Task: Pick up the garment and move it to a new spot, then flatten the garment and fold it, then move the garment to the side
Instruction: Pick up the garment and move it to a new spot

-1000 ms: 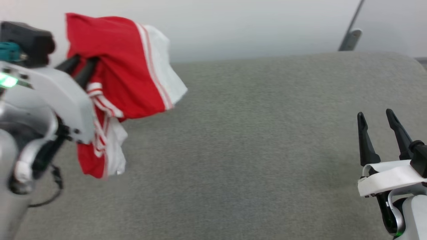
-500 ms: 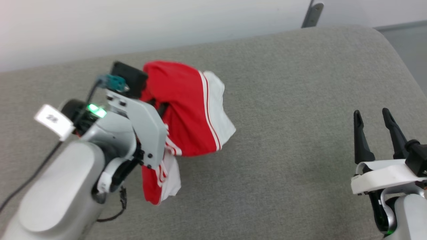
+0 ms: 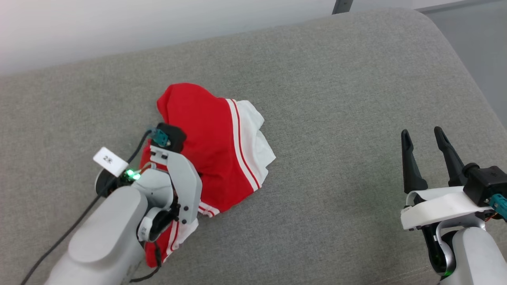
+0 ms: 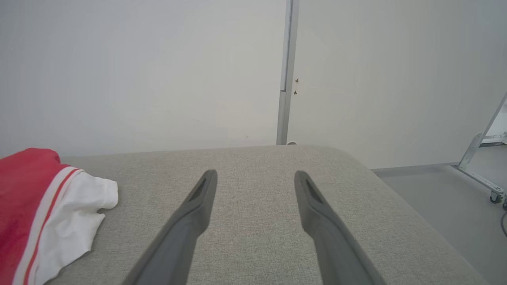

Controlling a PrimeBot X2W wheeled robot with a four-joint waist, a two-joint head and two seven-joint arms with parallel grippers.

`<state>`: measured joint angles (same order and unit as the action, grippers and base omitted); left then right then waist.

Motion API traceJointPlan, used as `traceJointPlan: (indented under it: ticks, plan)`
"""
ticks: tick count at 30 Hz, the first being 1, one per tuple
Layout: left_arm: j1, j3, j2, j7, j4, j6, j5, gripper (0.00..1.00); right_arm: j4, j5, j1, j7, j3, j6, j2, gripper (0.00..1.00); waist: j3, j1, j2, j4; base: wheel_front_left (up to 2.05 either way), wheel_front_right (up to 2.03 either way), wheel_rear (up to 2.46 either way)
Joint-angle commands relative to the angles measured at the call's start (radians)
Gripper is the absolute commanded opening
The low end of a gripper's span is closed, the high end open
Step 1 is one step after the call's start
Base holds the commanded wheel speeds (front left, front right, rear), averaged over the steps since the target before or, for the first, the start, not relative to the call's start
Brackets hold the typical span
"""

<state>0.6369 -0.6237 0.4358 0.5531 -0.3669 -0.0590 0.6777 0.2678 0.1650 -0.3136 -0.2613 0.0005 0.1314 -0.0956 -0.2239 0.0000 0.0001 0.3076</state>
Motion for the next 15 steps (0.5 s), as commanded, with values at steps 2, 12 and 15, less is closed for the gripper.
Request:
traceJointPlan:
  ticks: [2, 12, 15]
  plan:
    - [0.004, -0.011, -0.021, -0.005, -0.076, 0.015, 0.006, 0.0, 0.004, -0.002, -0.01, -0.005, 0.007, -0.001, 0.004, 1.0, 0.0, 0.0, -0.0001, 0.001, 0.0, 0.0, 0.0]
    - [0.015, -0.041, -0.095, -0.076, -0.27, 0.076, 0.015, 0.46, 0.017, 0.0, -0.001, -0.005, 0.029, -0.001, -0.004, 1.0, 0.034, 0.0, -0.0001, -0.012, 0.0, 0.0, 0.0]
    - [0.038, -0.031, -0.097, -0.105, -0.279, 0.093, 0.021, 1.0, 0.021, -0.001, 0.012, -0.005, 0.029, -0.001, -0.014, 1.0, 0.059, 0.0, -0.0001, -0.029, 0.0, 0.0, 0.0]
